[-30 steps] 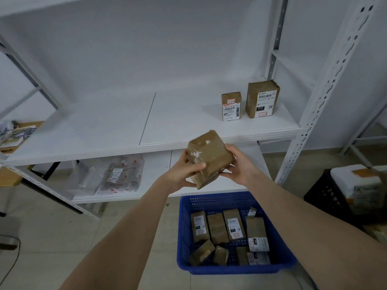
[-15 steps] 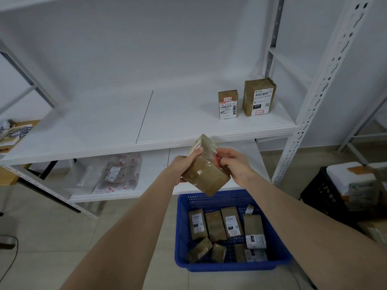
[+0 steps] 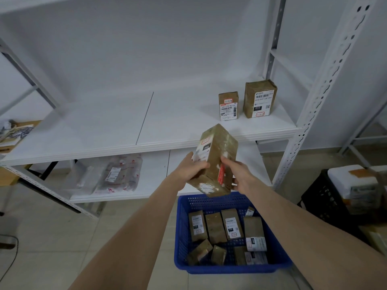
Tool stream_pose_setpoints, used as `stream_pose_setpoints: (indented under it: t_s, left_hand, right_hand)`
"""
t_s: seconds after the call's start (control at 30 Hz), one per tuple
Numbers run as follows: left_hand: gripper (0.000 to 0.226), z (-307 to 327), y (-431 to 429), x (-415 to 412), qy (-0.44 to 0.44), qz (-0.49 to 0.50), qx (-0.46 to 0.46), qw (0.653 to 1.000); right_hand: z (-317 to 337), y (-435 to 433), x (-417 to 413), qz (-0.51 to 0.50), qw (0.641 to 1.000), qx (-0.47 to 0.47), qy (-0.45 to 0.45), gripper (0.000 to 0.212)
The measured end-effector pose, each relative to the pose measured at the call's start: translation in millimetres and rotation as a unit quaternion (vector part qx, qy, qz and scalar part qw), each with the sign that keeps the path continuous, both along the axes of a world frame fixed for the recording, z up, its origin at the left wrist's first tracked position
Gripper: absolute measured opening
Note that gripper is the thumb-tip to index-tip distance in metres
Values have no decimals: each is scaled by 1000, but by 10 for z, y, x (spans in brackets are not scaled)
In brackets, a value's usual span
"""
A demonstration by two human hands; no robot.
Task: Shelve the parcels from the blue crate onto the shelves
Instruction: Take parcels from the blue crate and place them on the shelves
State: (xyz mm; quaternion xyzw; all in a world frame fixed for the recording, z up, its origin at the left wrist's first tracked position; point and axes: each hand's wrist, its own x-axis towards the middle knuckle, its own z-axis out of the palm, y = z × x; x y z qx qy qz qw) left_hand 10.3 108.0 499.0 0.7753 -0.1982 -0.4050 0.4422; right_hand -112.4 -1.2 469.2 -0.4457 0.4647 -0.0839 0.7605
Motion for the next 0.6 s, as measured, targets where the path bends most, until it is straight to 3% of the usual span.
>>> stream_pose_setpoints:
  t_s: [0.07, 0.23, 0.4, 0.5, 0.6]
  left_hand:
    - [79, -6, -44, -52, -46, -21, 3, 999]
    - [103, -36, -76, -27, -80, -43, 25, 995]
    - [87, -12, -79, 67, -157, -44, 89, 983]
    - [95, 67, 40, 239, -220, -152, 162, 950]
    - [110, 156, 149, 366, -290, -260, 225, 893]
  right_hand:
    - [-23, 17, 37, -7, 1000, 7, -5, 48]
    - [-43, -11, 51, -19, 999, 23, -21, 47]
    - [-3, -3, 70, -36, 999, -9, -31, 65]
    - [100, -182, 30, -91, 993, -73, -29, 78]
    - [180, -369, -28, -61, 993, -98, -19, 85]
